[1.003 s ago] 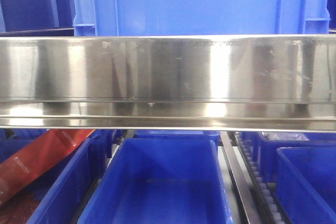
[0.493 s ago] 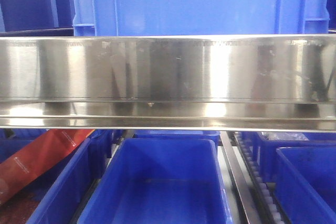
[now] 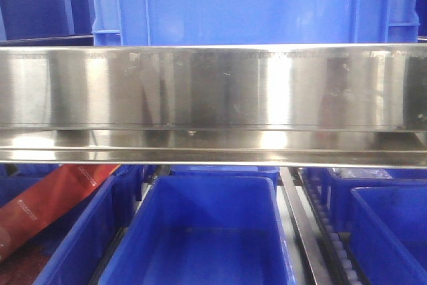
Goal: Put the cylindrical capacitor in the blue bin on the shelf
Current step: 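Lower the capacitor into the blue bin and open the right gripper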
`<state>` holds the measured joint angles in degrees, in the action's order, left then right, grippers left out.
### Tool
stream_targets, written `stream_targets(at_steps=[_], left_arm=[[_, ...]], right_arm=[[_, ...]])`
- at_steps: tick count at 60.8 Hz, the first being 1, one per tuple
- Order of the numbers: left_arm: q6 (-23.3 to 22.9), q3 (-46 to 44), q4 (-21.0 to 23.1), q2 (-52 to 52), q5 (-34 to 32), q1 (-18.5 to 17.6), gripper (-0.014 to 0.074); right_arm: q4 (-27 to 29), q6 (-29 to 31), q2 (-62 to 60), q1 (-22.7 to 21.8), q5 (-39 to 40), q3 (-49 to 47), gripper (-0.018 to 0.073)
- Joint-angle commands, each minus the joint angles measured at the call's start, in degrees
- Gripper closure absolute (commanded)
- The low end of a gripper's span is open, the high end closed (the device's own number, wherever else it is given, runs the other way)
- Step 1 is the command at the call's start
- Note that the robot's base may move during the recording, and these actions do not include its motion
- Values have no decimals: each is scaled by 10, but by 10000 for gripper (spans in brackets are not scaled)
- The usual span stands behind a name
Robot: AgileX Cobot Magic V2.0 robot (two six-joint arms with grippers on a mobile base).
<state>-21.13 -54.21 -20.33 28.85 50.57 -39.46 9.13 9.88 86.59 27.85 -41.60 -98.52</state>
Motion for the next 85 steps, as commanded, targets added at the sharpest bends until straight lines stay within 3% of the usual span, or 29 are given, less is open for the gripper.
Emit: stream_targets(at_steps=[1, 19, 26, 30, 36, 40, 49, 54, 75, 78, 85], left_arm=[[-5, 0, 1, -4, -10, -3, 645], [-5, 0, 7, -4, -10, -3, 645], [-5, 0, 7, -4, -9, -3, 645], [-5, 0, 7, -4, -9, -3, 645], [-5, 0, 7, -4, -9, -3, 645], [-5, 0, 7, -4, -9, -3, 645], [-5, 0, 7, -4, -9, -3, 645], [-5, 0, 7, -4, -9, -3, 645], [-5, 0, -9, -4, -9, -3, 645], [-5, 0, -10, -4, -9, -3, 645], [-5, 0, -18, -4, -9, -3, 645]], right_arm=[[-3, 5, 41, 2, 5, -18, 712], [-3, 5, 136, 2, 13, -20, 694], [-3, 5, 137, 2, 6, -20, 501], [-3, 5, 137, 2, 5, -20, 295], [-3, 5, 136, 2, 1, -20, 60], [-3, 5, 133, 2, -3, -20, -18], [-3, 5, 116, 2, -4, -20, 27], [-3, 5, 98, 1, -4, -20, 95], [-3, -27, -44, -49, -29, -5, 679], [-3, -27, -71, -58, -26, 14, 720], [-3, -27, -148, -83, 1, 90, 721]])
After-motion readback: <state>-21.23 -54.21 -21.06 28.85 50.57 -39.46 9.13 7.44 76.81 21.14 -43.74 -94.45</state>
